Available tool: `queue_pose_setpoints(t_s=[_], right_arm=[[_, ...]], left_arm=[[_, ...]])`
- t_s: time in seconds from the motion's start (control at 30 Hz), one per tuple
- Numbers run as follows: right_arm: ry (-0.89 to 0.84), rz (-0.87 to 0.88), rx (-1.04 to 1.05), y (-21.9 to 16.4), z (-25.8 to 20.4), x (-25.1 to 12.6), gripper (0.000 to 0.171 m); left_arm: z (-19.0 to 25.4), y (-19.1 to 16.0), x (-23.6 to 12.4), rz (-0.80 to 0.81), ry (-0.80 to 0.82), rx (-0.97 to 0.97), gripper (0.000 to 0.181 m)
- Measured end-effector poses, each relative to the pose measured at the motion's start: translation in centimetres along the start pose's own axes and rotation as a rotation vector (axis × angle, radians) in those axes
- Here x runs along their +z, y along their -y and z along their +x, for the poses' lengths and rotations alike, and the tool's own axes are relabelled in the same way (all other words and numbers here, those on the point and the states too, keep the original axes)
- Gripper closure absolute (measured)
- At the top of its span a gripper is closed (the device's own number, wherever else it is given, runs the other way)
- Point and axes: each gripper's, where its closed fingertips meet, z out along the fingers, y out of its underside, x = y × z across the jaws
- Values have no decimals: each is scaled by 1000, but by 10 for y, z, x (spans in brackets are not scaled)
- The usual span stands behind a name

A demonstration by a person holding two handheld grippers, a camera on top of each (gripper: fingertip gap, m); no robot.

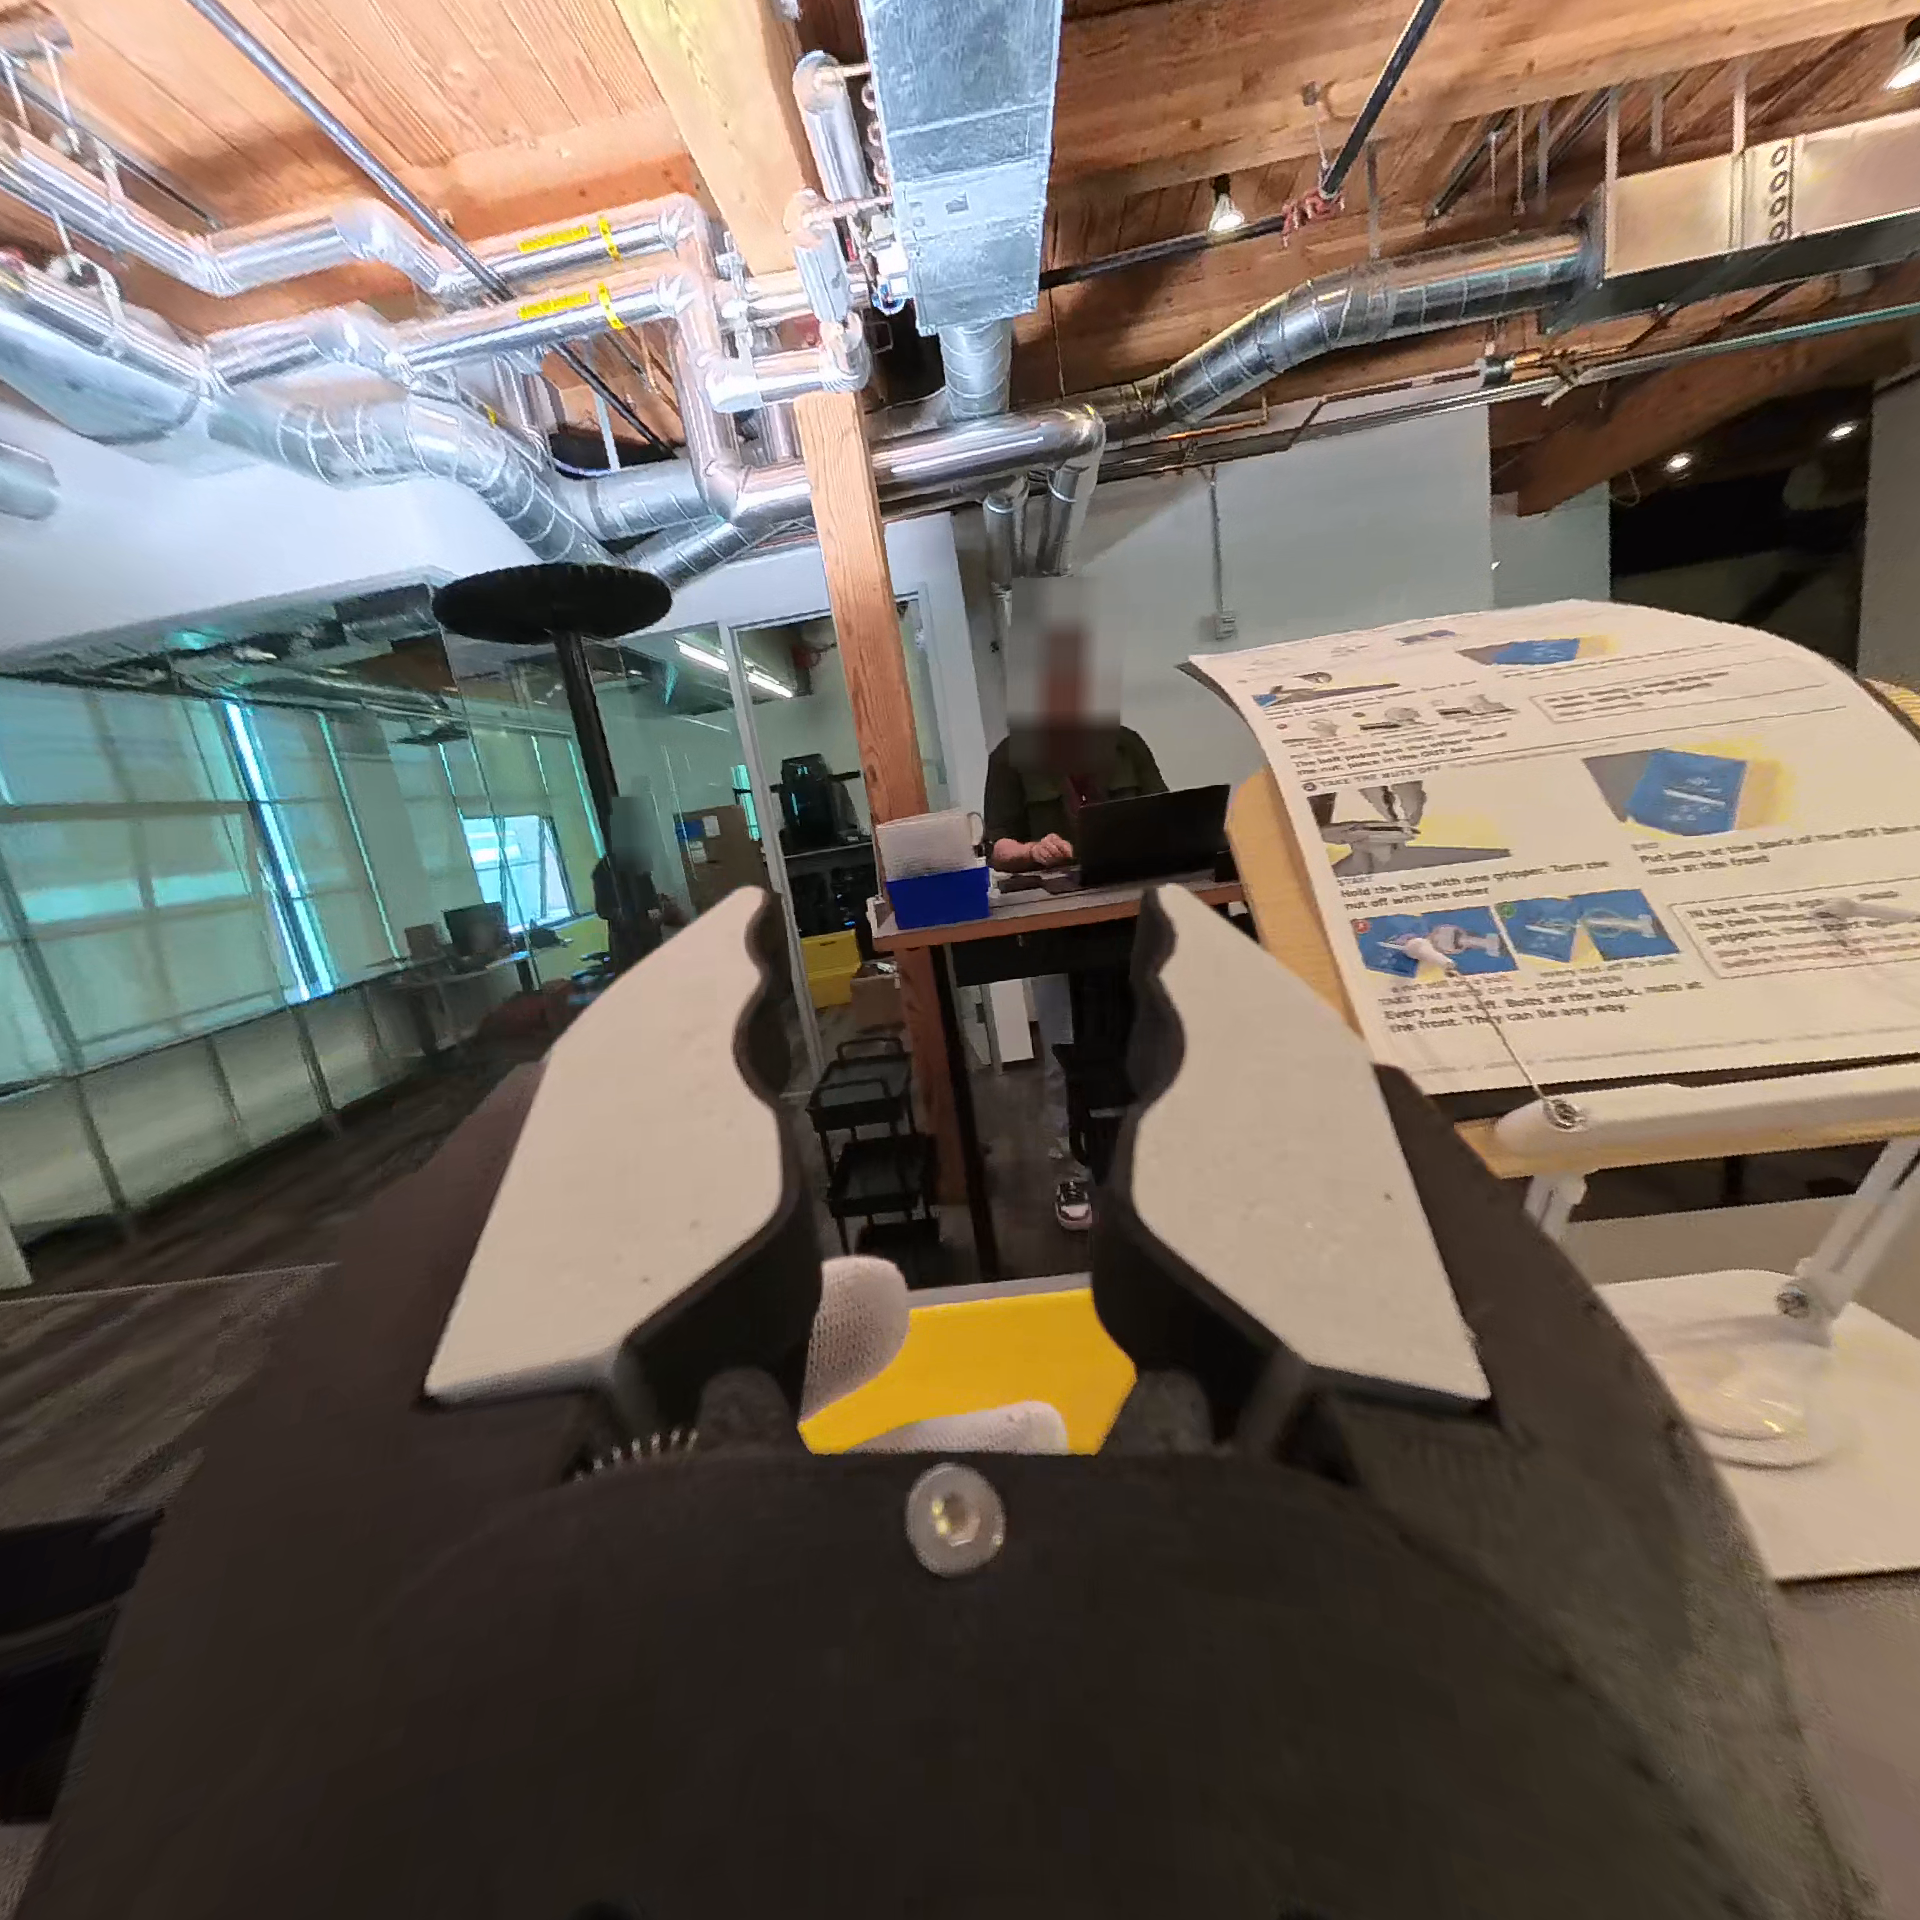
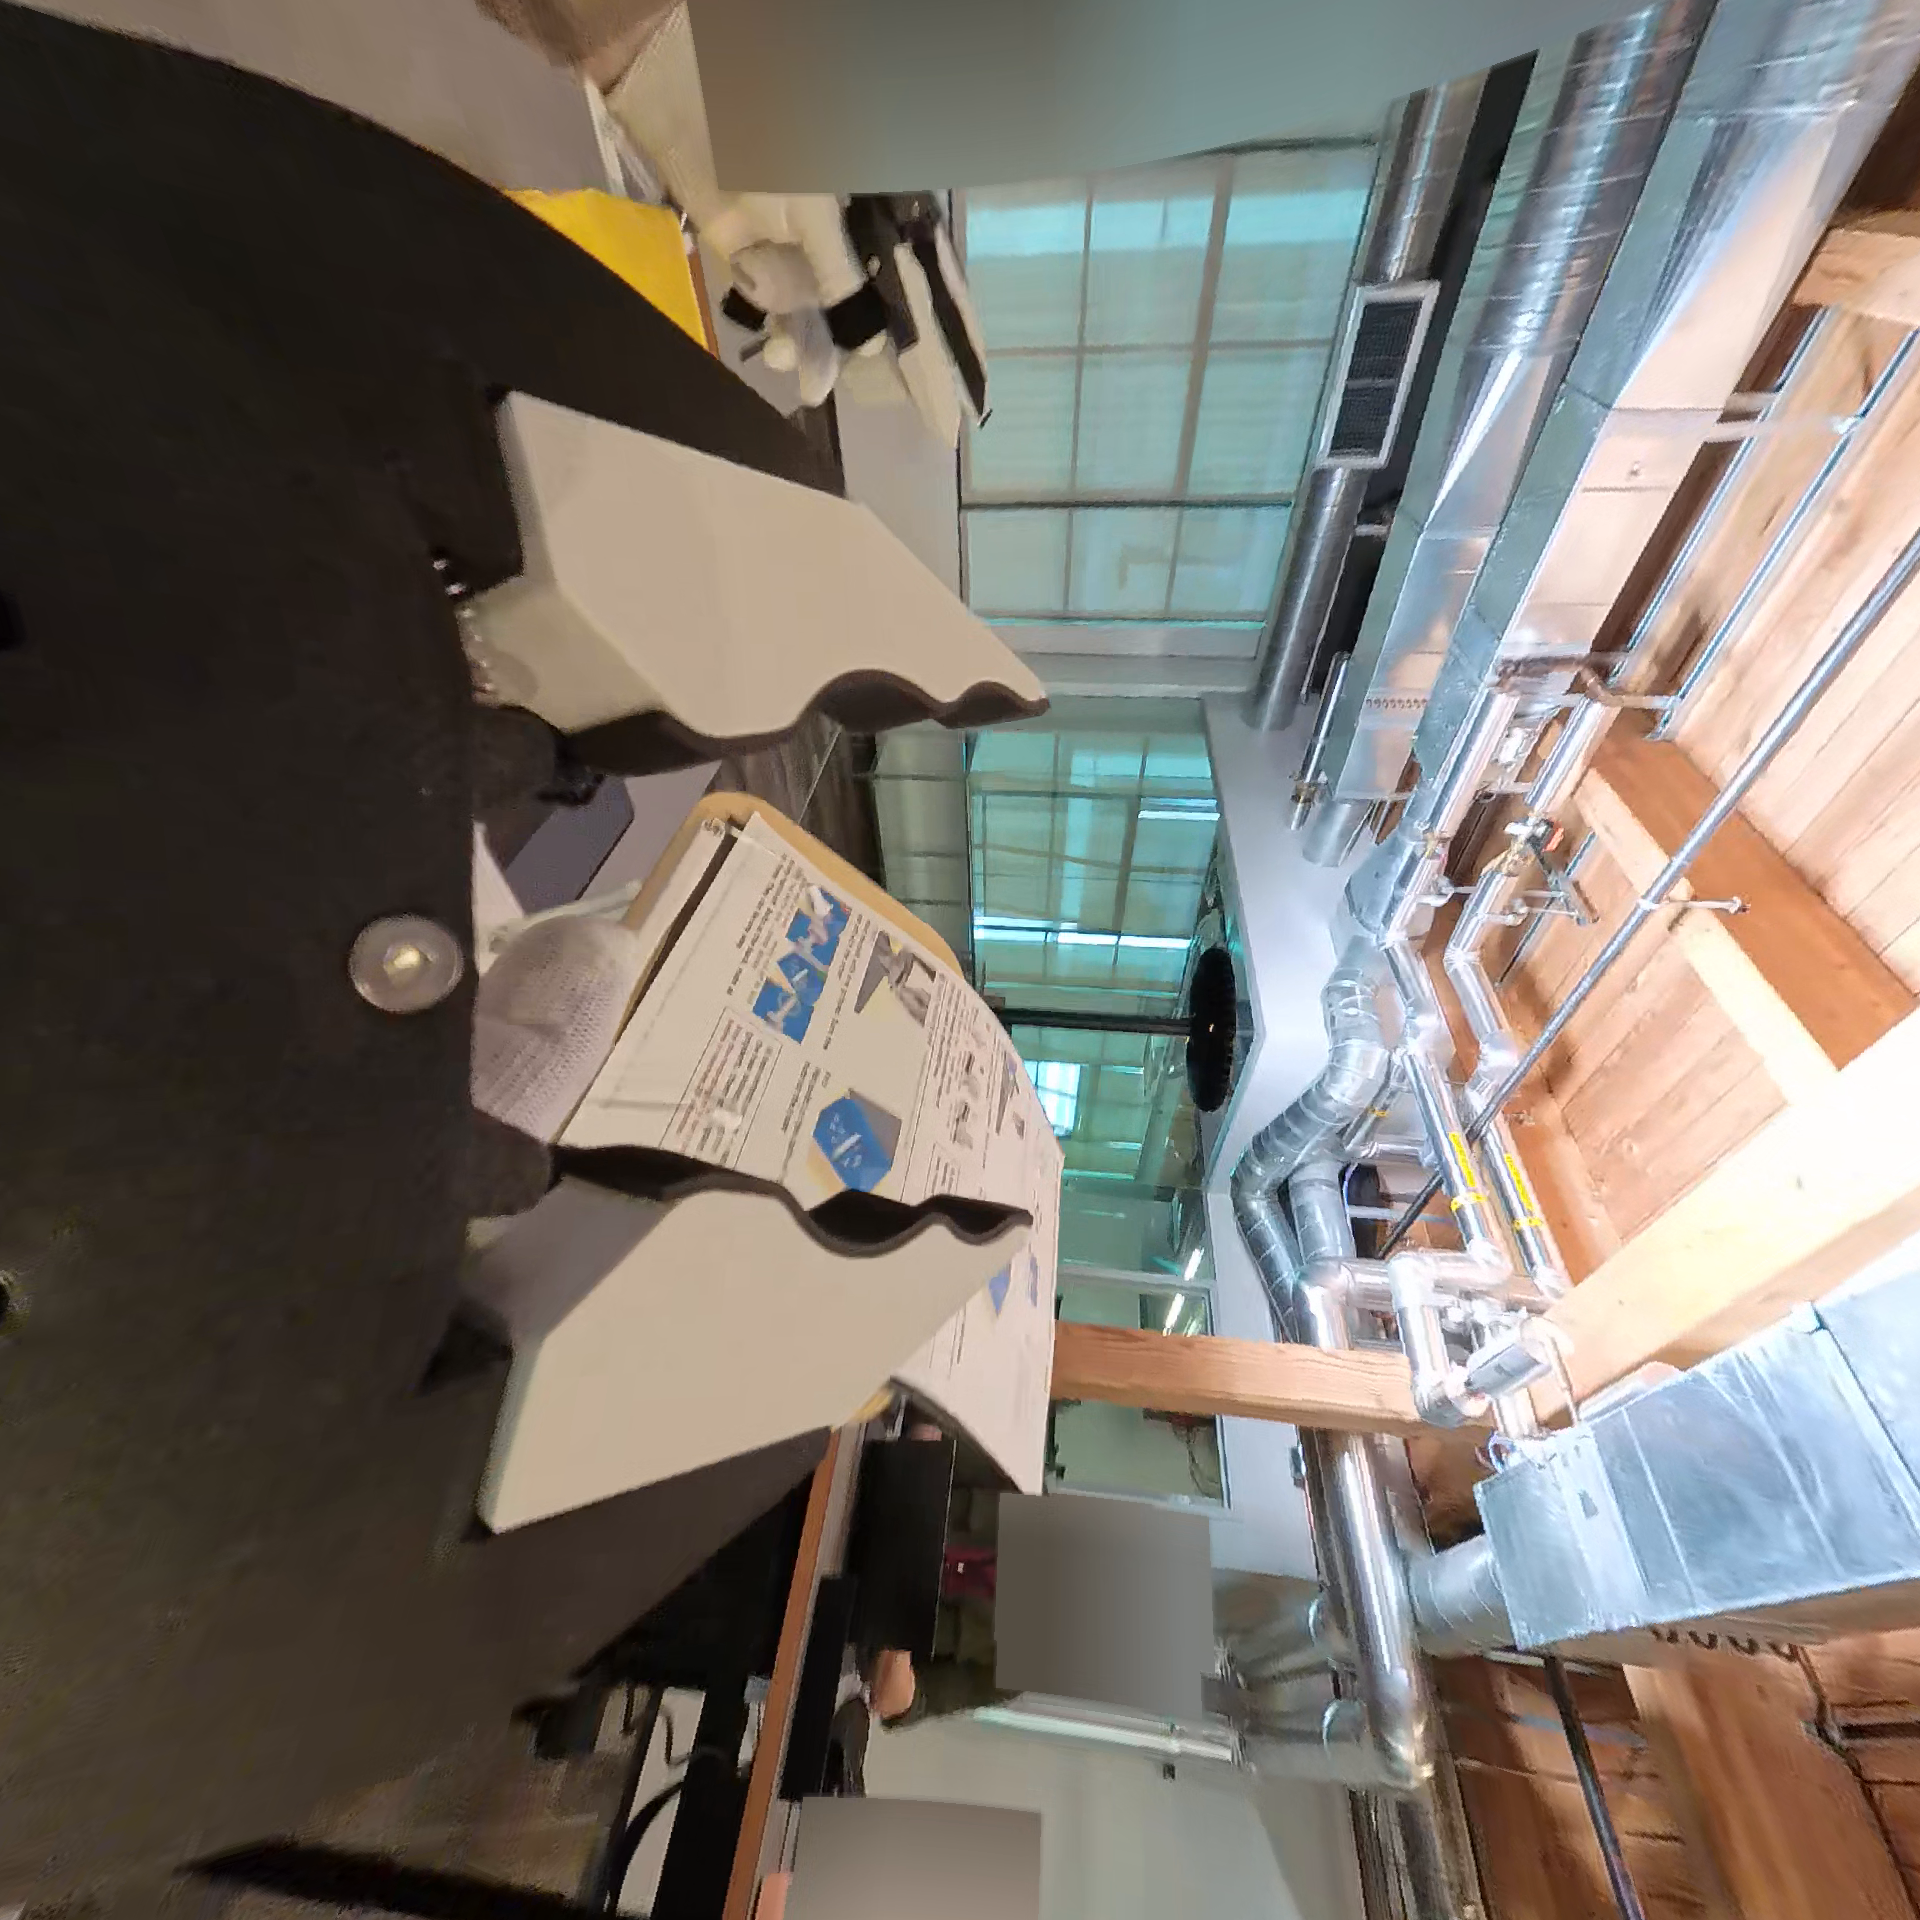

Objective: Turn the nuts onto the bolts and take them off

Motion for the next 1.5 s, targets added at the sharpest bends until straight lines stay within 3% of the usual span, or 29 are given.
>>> queue_pose_setpoints(t_s=[0.13, 0.27, 0.4, 0.67, 0.97, 1.5], right_arm=[[75, -4, 39, -8, -32, 19, 80], [113, -73, 14, -23, -52, 29, 85], [132, -227, -59, -64, -55, 35, 94], [219, -428, -30, -142, -64, 39, 106], [252, -509, -21, -180, -70, 38, 108], [280, -528, 3, -193, -79, 37, 108]], left_arm=[[17, -1, 3, -42, -41, -5, 115], [19, -19, -5, -227, -180, 115, 136], [17, -90, -39, -646, -361, 377, 139], [20, -213, -99, -1186, -573, 423, 128], [18, -251, -115, -1327, -633, 510, 143], [23, -273, -119, -1368, -657, 496, 162]])
